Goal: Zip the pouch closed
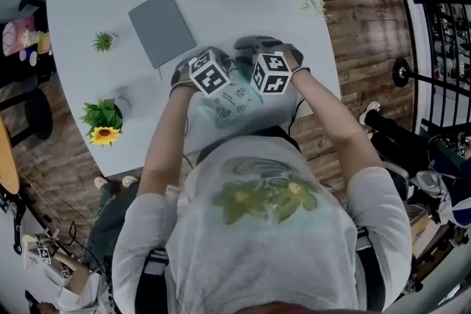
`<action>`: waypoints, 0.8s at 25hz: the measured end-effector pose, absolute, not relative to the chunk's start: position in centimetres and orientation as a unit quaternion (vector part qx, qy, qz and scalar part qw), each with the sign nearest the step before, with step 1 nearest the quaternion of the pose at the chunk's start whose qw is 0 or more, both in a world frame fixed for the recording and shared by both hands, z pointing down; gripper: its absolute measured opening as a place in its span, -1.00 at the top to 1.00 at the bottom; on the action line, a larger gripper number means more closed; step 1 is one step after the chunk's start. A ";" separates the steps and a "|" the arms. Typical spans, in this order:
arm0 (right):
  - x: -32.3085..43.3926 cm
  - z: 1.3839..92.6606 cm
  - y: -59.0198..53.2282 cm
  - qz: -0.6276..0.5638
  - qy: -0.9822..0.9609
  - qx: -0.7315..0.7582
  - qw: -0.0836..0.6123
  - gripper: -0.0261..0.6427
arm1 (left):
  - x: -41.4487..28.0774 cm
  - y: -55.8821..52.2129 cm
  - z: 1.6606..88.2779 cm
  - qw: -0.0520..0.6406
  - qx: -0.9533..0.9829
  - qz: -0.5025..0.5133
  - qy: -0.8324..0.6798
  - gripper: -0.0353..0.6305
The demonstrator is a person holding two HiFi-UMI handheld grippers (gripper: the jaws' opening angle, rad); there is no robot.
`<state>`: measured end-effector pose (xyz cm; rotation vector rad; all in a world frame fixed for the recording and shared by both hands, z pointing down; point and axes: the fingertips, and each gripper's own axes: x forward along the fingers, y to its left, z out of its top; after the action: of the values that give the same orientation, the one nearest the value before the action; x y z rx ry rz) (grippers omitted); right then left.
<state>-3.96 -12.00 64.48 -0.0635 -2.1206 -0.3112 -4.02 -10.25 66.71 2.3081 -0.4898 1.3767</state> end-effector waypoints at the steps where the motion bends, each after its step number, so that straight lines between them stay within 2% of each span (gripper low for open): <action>1: -4.0 64.5 -11.9 -0.138 -0.865 -0.035 0.481 0.58 | -4.0 -10.2 66.7 0.203 0.827 0.493 -0.176 0.82; 12: -3.7 65.5 -10.9 -0.223 -0.802 -0.174 0.526 0.59 | -4.1 -10.3 66.7 0.204 0.826 0.498 -0.170 0.82; 16: -3.8 65.7 -10.7 -0.245 -0.787 -0.194 0.531 0.65 | -4.0 -10.2 66.7 0.206 0.826 0.497 -0.170 0.82; 20: -3.6 65.7 -10.7 -0.219 -0.794 -0.187 0.536 0.74 | -4.0 -10.2 66.8 0.207 0.826 0.496 -0.171 0.82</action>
<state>-3.59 -10.70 65.70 -0.4450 -1.8903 -0.5209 -4.01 -10.17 66.77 2.2993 -0.4751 1.3805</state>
